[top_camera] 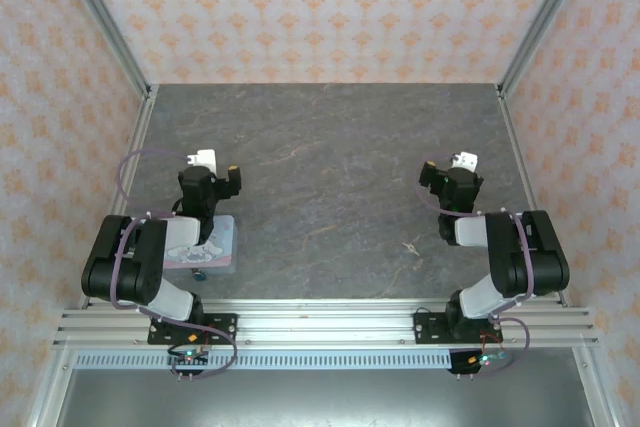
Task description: Unlock the padlock with the key
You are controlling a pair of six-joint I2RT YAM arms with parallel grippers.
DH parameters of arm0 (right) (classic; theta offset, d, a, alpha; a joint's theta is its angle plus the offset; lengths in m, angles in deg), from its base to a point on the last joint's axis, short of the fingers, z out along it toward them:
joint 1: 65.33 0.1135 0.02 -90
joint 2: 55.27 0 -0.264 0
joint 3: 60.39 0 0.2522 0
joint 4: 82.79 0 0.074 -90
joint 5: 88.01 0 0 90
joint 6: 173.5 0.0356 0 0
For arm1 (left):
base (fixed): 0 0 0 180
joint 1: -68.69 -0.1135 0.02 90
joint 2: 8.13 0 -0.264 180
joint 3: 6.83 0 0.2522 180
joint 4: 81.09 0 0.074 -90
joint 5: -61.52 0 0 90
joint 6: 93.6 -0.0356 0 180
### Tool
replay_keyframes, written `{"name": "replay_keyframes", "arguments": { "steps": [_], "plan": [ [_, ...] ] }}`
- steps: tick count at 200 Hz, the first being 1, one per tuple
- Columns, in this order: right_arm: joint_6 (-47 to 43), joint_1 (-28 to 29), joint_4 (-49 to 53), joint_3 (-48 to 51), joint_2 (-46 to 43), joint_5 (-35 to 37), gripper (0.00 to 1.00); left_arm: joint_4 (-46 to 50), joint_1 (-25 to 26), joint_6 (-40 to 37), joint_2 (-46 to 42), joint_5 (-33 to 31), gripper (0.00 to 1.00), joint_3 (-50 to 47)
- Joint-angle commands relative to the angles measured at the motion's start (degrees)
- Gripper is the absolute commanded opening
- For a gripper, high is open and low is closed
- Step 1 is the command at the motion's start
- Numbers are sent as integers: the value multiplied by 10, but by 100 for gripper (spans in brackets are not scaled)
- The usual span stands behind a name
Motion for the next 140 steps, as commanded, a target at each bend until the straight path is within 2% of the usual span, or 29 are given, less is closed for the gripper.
{"name": "replay_keyframes", "arguments": {
  "steps": [1, 116, 130, 140],
  "plan": [
    [-9, -4, 2, -7, 0, -3, 99, -16, -3, -7, -1, -1, 100, 5],
    [-8, -4, 3, -8, -1, -3, 99, -20, -4, -7, -2, 0, 100, 4],
    [-1, -4, 1, -6, -11, 14, 99, 53, -3, -1, -22, -11, 100, 37],
    [0, -4, 58, -20, -41, 26, 99, 128, -4, 1, -38, -17, 100, 74]
  ]
}}
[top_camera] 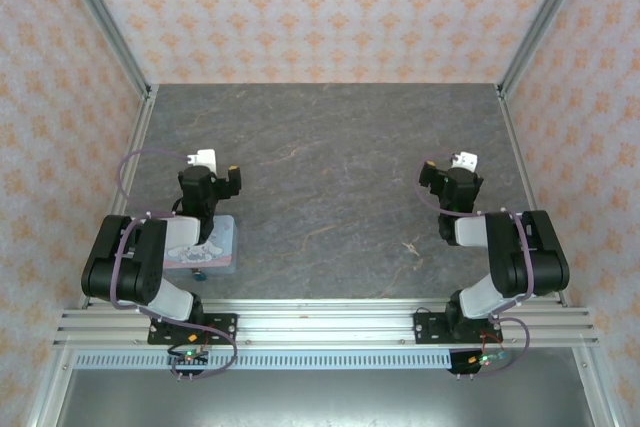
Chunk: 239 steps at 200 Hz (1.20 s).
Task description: Unlock the padlock with the key
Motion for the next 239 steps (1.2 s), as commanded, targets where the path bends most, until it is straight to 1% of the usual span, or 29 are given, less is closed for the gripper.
{"name": "replay_keyframes", "arguments": {
  "steps": [1, 13, 25, 33, 41, 60, 67, 74, 84, 92, 98, 106, 117, 144, 162, 181, 217, 239],
  "plan": [
    [3, -4, 64, -23, -43, 26, 99, 112, -3, 0, -37, -18, 100, 67],
    [21, -4, 165, -60, -79, 56, 99, 169, -3, 1, -56, -21, 100, 95],
    [62, -4, 265, -106, -103, 75, 99, 216, -3, 24, -78, -37, 100, 113],
    [89, -4, 307, -128, -112, 53, 99, 250, -3, 42, -94, -39, 100, 125],
    [110, -4, 333, -145, -120, 10, 99, 291, -3, 65, -109, -43, 100, 138],
    [217, -4, 346, -149, -155, -69, 99, 406, -4, 142, -139, -70, 100, 172],
    [243, -4, 328, -131, -177, -93, 99, 453, -4, 172, -149, -77, 100, 185],
    [272, -4, 290, -105, -200, -110, 99, 497, -4, 199, -160, -80, 100, 197],
    [303, -6, 250, -79, -227, -159, 99, 560, -3, 229, -174, -76, 100, 211],
    [309, -5, 282, -97, -229, -201, 99, 598, -4, 252, -187, -73, 100, 215],
    [315, 0, 316, -115, -224, -220, 99, 625, -3, 268, -199, -71, 100, 215],
    [322, 12, 338, -127, -219, -237, 99, 655, -3, 293, -215, -79, 100, 210],
    [324, 39, 353, -129, -223, -236, 99, 692, -3, 328, -237, -97, 100, 200],
    [302, 121, 399, -132, -240, -211, 99, 741, -4, 375, -290, -146, 100, 161],
    [314, 156, 406, -124, -250, -222, 99, 753, -7, 393, -312, -175, 100, 139],
    [331, 191, 403, -114, -250, -240, 99, 764, -12, 398, -313, -190, 100, 129],
    [346, 243, 425, -117, -230, -247, 99, 769, -39, 394, -308, -178, 100, 115],
    [355, 268, 410, -111, -215, -243, 99, 750, -49, 385, -305, -147, 100, 101]
  ]
}}
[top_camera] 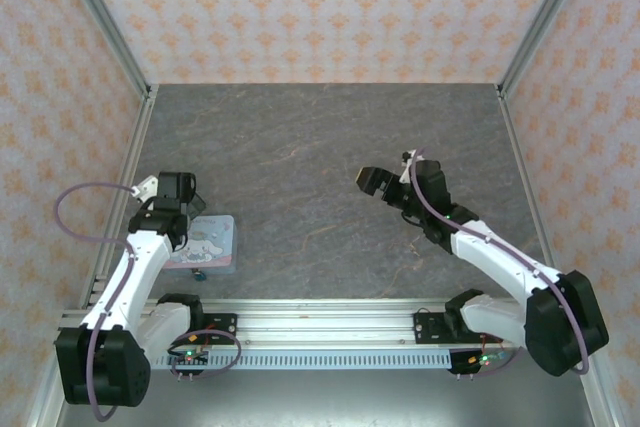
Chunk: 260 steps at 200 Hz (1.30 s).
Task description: Unlock the padlock with the key
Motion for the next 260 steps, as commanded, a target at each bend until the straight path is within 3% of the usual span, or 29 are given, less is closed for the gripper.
{"name": "replay_keyframes", "arguments": {
  "steps": [1, 41, 71, 92, 137, 157, 212, 260],
  "plan": [
    [20, 22, 3, 4, 16, -3, 99, 7, -10, 5, 4, 6, 100, -16],
    [27, 48, -4, -5, 50, -2, 99, -35, -10, -21, 12, 121, 100, -34],
    [36, 62, 2, -25, 76, -6, 99, -81, -3, 11, 16, 199, 100, -48],
    [38, 87, 13, -43, 96, -5, 99, -117, 35, 47, 26, 204, 100, -50],
    [59, 151, 19, -66, 129, -4, 100, -179, 171, 115, 88, 165, 100, -29],
    [75, 188, 21, -71, 139, -3, 99, -192, 200, 124, 121, 163, 100, -13],
    [136, 306, -13, -62, 172, 22, 98, -97, 179, 42, 159, 95, 100, 80],
    [188, 356, -92, -116, 272, 10, 97, -92, 103, -8, 206, 153, 100, 109]
  ]
}}
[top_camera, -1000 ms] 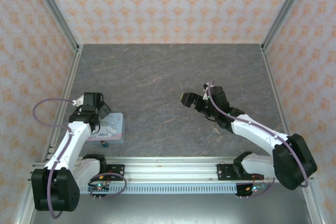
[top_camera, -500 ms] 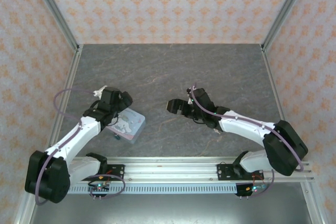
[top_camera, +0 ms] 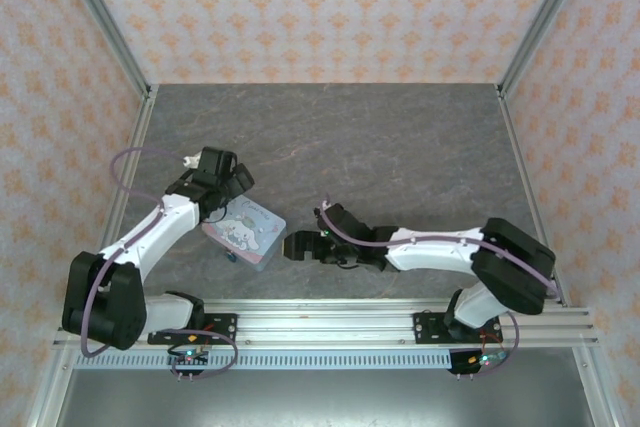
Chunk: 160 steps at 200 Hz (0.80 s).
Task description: Unlock the padlock with the key
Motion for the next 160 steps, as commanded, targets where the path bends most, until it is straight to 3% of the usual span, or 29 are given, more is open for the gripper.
{"name": "replay_keyframes", "arguments": {
  "steps": [1, 38, 105, 141, 160],
  "plan": [
    [42, 13, -61, -46, 45, 5, 97, 32, -30, -36, 17, 22, 100, 17],
    [87, 15, -120, -91, 110, -18, 87, 25, -51, -60, 24, 66, 100, 8],
    [112, 0, -113, -118, 144, 22, 64, -31, -51, -50, -21, 172, 100, -58],
    [126, -33, -121, -122, 153, 24, 45, -69, -31, -9, -32, 203, 100, -79],
    [125, -52, -113, -126, 152, 28, 41, -87, -2, 10, -29, 200, 100, -82]
  ]
}}
